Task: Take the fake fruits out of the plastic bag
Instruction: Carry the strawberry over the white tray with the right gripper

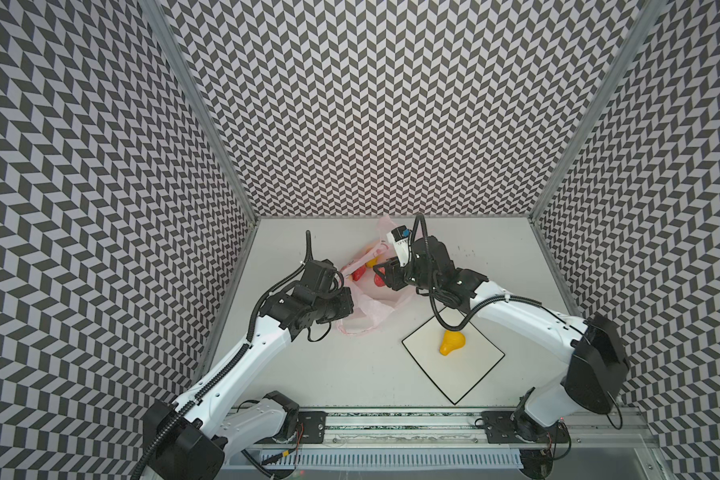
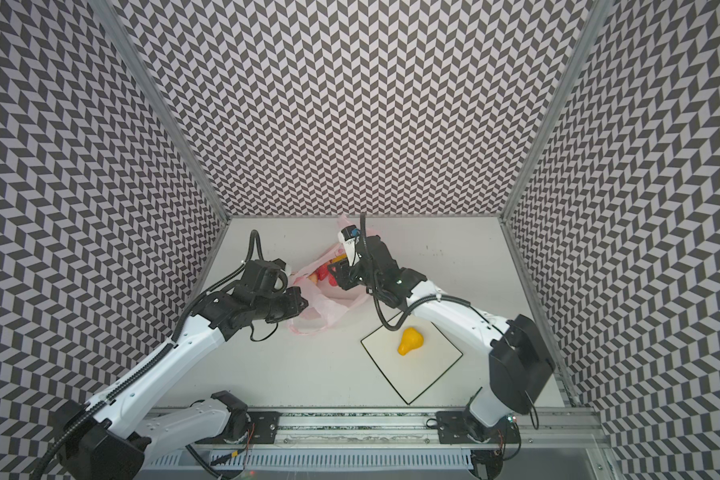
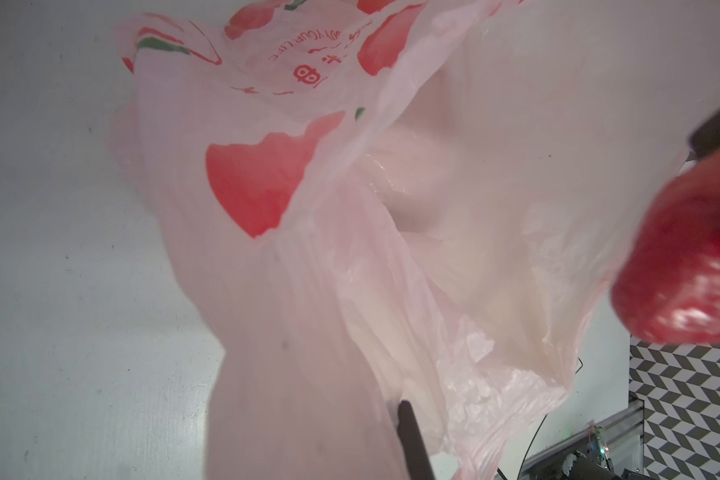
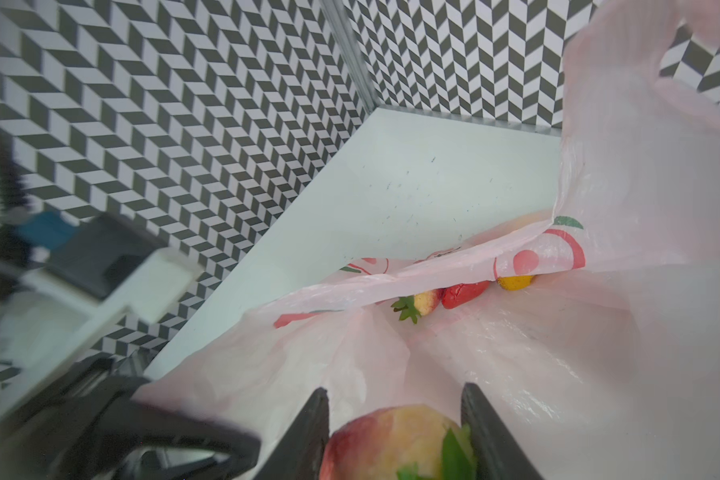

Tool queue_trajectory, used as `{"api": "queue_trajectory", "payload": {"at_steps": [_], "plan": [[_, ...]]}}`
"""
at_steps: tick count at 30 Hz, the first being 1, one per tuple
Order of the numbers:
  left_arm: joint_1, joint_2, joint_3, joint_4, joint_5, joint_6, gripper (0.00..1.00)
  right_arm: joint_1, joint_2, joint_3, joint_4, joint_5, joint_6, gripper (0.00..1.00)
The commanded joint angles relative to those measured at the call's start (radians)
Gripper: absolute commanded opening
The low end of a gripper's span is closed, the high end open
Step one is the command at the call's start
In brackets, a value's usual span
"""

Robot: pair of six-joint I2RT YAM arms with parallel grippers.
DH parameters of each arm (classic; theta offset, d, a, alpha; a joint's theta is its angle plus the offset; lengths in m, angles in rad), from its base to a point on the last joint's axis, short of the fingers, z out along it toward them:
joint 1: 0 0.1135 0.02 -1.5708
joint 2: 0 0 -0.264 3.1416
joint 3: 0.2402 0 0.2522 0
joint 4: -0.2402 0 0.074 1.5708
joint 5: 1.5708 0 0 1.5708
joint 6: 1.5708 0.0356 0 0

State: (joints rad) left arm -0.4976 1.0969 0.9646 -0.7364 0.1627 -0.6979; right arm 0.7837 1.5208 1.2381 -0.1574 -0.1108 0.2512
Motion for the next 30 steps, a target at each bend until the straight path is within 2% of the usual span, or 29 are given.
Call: {"api": "queue_trajectory", "payload": {"at_steps": [1,6,9,13,16,19,22,26,30], "plan": [[0.001,-0.020,-0.002,0.020,-0.010,-0.005,0.00,0.021,-0.145,-0.067,-0.062,-0.031,-0.073,0.23],[0.002,-0.013,-0.004,0.035,-0.010,-0.006,0.00,0.044,-0.373,-0.266,-0.130,0.026,-0.033,0.23],[0.004,-0.005,-0.006,0.038,-0.009,-0.004,0.00,0.053,-0.479,-0.395,-0.147,0.098,0.056,0.23],[0.004,0.002,-0.010,0.040,-0.007,-0.002,0.00,0.053,-0.549,-0.516,-0.139,0.177,0.157,0.23],[0.004,0.009,-0.002,0.039,-0.002,0.005,0.00,0.053,-0.511,-0.543,-0.135,0.190,0.102,0.23],[0.005,0.016,0.017,0.022,-0.001,0.011,0.00,0.054,-0.422,-0.501,-0.192,0.271,-0.016,0.23],[0.005,0.011,0.020,0.021,0.000,0.011,0.00,0.053,-0.311,-0.459,-0.234,0.304,-0.060,0.23],[0.005,0.011,0.030,0.007,-0.003,0.017,0.00,0.055,-0.177,-0.434,-0.248,0.306,-0.045,0.22],[0.006,0.001,0.028,0.003,-0.010,0.017,0.00,0.055,-0.139,-0.446,-0.218,0.342,-0.030,0.21]]}}
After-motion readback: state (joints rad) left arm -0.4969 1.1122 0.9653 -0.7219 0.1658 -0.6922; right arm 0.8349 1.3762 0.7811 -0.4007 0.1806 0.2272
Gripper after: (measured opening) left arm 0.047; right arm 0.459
